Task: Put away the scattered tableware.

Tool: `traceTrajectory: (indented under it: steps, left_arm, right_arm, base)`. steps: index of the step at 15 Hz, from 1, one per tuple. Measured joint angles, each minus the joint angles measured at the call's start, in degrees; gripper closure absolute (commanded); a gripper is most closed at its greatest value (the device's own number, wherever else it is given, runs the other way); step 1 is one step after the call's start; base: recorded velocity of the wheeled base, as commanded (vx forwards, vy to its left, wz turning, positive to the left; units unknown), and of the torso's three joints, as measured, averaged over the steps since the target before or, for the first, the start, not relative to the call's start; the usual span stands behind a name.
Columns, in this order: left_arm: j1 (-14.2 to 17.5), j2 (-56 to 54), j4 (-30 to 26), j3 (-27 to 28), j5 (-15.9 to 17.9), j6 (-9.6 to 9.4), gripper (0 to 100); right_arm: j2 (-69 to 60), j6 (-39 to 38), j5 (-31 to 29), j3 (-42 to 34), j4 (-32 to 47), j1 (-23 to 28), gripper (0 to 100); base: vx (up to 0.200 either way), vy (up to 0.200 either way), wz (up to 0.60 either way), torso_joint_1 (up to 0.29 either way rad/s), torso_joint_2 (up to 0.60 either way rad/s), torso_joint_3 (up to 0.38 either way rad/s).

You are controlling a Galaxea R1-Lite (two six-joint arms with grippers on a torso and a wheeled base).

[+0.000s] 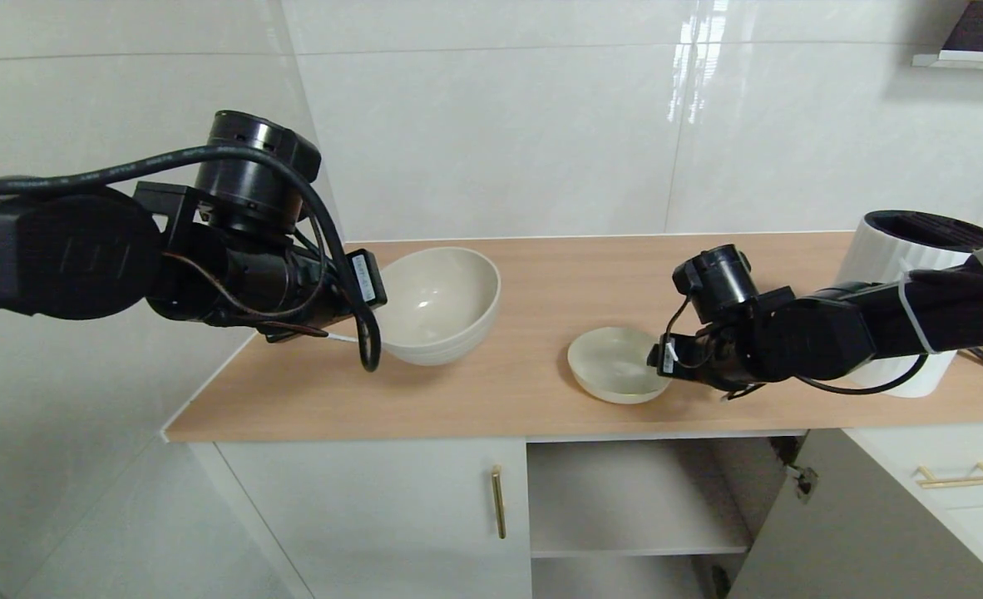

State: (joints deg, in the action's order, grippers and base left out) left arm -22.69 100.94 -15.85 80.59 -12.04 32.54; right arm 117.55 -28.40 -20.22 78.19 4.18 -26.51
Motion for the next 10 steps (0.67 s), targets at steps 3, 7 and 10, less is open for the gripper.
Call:
traceTrajectory:
  steps: [3, 7, 10]
  left_arm:
    - [0.00, -0.11, 0.00, 0.00, -0.02, 0.04, 100]
    - [0.00, -0.24, -0.02, -0.09, -0.05, 0.04, 100]
    - [0.00, -1.11, 0.06, -2.06, -0.05, -0.33, 100]
  right_arm:
    - [0.78, 0.00, 0.00, 0.04, 0.00, -0.44, 100]
    - [-0.55, -1.01, 0.30, -0.11, 0.41, -0.77, 100]
    - [-6.47, -1.56, 3.32, -1.99, 2.33, -0.88, 100]
  base:
    - [0.000, 0.000, 0.00, 0.000, 0.00, 0.000]
    - [0.000, 0.000, 0.00, 0.000, 0.00, 0.000]
    - [0.000, 0.000, 0.00, 0.000, 0.00, 0.000]
